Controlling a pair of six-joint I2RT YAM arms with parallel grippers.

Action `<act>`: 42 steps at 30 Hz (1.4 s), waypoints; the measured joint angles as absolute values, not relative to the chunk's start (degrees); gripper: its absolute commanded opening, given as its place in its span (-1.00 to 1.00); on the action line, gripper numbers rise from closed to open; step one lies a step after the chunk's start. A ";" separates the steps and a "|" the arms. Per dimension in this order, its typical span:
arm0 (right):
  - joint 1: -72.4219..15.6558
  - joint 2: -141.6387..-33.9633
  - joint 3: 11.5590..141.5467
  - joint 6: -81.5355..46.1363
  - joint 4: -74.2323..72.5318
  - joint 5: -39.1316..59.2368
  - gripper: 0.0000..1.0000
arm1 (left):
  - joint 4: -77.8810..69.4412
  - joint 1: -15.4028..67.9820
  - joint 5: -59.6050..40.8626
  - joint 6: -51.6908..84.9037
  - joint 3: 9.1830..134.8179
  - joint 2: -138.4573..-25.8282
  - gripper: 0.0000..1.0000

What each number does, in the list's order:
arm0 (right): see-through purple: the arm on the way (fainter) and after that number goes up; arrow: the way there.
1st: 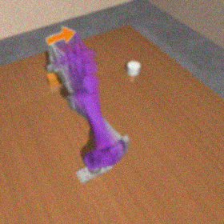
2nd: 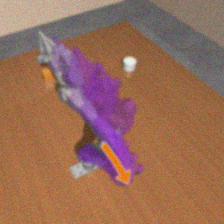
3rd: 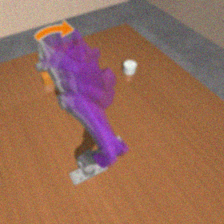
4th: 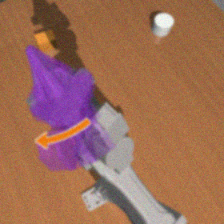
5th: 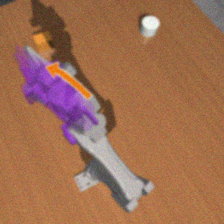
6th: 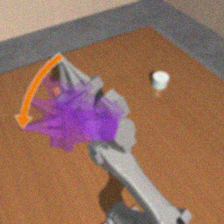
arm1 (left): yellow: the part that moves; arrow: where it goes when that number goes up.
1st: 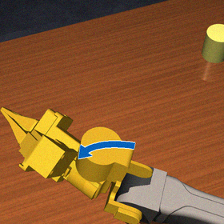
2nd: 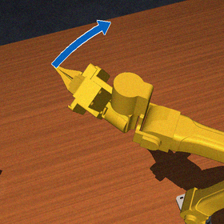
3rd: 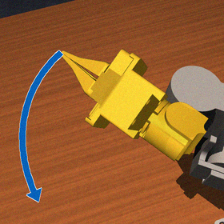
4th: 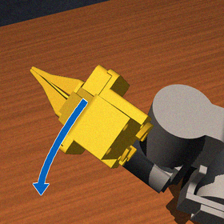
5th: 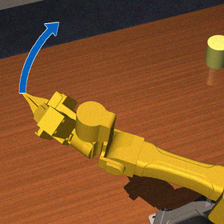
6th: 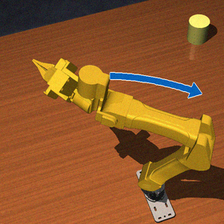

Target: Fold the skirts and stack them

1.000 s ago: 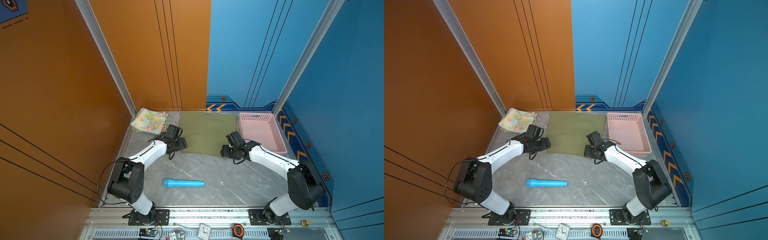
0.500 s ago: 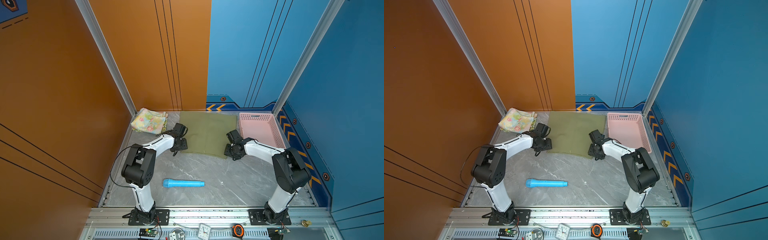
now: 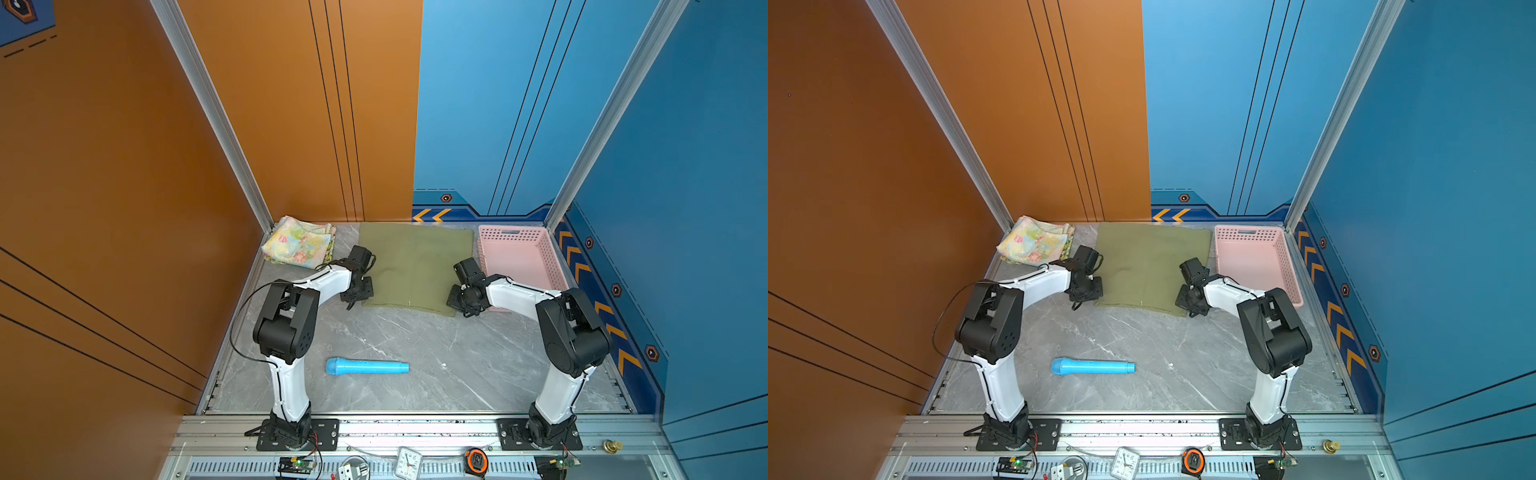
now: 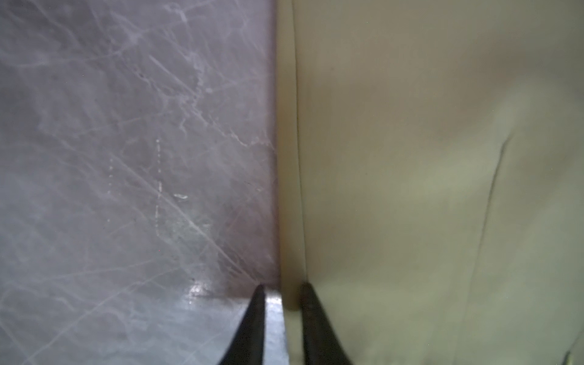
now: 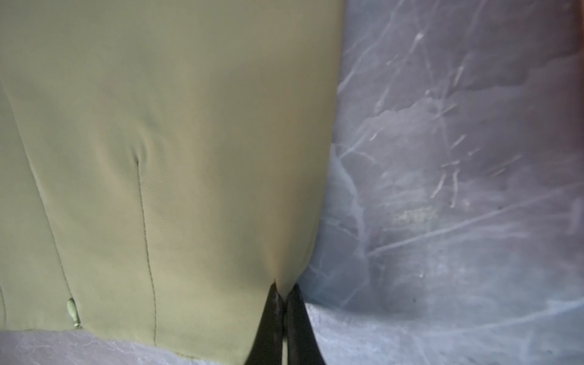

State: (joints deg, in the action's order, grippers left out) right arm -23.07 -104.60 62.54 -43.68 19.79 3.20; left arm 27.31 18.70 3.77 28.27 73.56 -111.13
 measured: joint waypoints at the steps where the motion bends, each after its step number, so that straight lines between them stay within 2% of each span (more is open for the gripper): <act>1: -22.94 -104.49 62.54 -43.46 19.81 3.11 -1.00 | 27.33 18.70 3.79 28.08 73.56 -111.13 -1.00; 11: -22.83 -98.17 63.96 -36.56 22.63 1.89 -1.00 | 26.11 20.34 4.12 28.53 68.75 -108.14 -1.00; 21: -28.25 -96.92 78.02 -26.81 29.10 3.40 -1.00 | 23.46 22.98 3.84 30.68 60.38 -102.08 -1.00; 25: -33.01 -102.54 90.17 -23.46 31.35 5.89 -1.00 | 21.04 22.76 3.42 31.62 57.93 -100.53 -1.00; 30: -39.90 -120.77 113.89 -20.80 34.15 11.92 -1.00 | 19.90 22.17 2.61 32.84 54.41 -97.71 -1.00; 31: -40.95 -124.07 117.58 -20.71 34.61 12.95 -0.92 | 19.90 22.02 2.55 33.06 53.69 -97.08 -1.00; 32: -42.15 -127.85 121.23 -20.73 35.14 14.15 -0.69 | 19.92 21.87 2.52 33.10 52.86 -96.31 -1.00; 34: -43.86 -132.66 124.16 -20.97 36.21 16.21 -0.02 | 20.03 21.52 2.39 33.50 51.18 -94.70 -1.00; 36: -44.38 -135.24 124.31 -21.52 38.50 18.00 0.39 | 20.32 21.23 2.39 33.78 49.39 -92.92 -1.00; 39: -42.74 -135.15 121.34 -22.76 39.92 18.00 0.70 | 20.75 20.95 2.39 34.11 47.62 -90.98 -1.00; 42: -39.16 -131.59 115.28 -24.91 39.20 16.95 0.77 | 20.82 20.95 2.44 34.11 47.22 -90.00 -1.00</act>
State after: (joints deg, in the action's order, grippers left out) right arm -39.16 -131.59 115.28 -24.91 39.20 16.95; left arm 20.82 20.95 2.44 34.11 47.22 -90.00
